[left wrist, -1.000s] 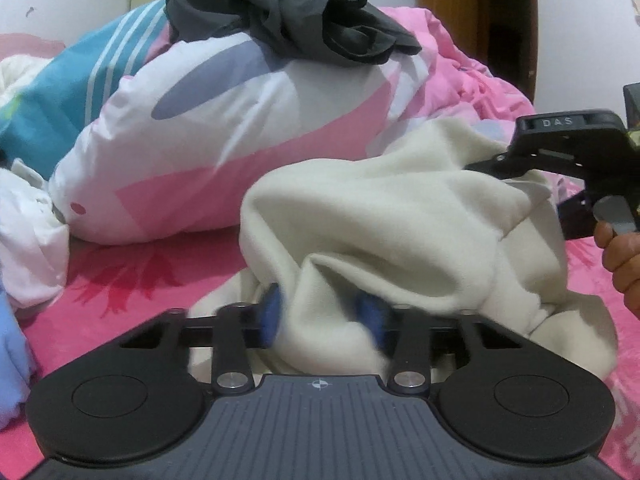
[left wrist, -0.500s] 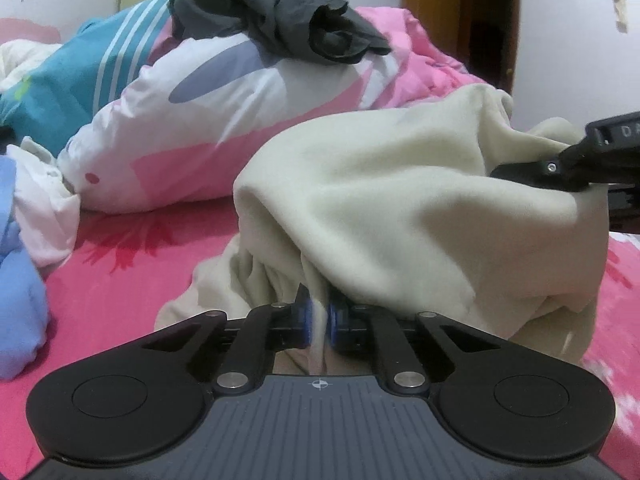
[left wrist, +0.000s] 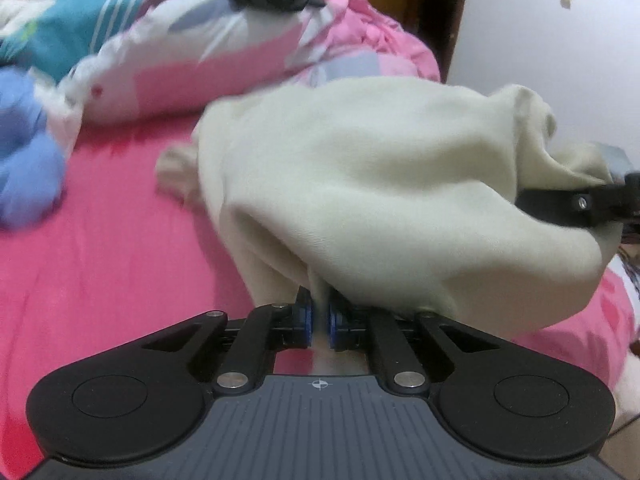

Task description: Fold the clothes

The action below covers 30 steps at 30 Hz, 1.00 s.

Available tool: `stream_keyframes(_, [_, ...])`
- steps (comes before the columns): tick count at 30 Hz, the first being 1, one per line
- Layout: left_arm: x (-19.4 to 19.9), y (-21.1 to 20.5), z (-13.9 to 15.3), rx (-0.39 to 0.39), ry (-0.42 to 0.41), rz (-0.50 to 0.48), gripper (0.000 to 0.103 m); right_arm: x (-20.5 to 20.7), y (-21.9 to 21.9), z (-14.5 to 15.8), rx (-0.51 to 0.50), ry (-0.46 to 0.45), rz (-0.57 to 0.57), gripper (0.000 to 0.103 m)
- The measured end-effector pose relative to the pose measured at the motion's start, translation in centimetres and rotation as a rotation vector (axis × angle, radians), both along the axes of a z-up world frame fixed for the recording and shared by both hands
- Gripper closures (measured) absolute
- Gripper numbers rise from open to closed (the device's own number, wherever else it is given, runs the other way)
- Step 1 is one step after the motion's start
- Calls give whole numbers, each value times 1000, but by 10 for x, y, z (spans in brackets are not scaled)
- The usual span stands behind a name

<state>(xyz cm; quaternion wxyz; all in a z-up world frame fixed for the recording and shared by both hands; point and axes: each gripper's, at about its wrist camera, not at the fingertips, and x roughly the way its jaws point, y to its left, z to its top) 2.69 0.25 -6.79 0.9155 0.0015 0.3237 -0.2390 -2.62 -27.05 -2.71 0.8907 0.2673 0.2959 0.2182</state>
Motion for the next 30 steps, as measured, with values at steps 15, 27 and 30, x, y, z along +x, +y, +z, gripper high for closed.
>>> stream_keyframes(15, [-12,15,48,-113,-123,46,79,-53,-13,0,-61,0,-130,51])
stream_keyframes(27, [2,-27,22,53,-60,2,66,20,-88,7,224,-36,-306,23])
stream_keyframes(30, [-1,-26,17,58,-33,7,67,63,-101,-11,231,30,-343,23])
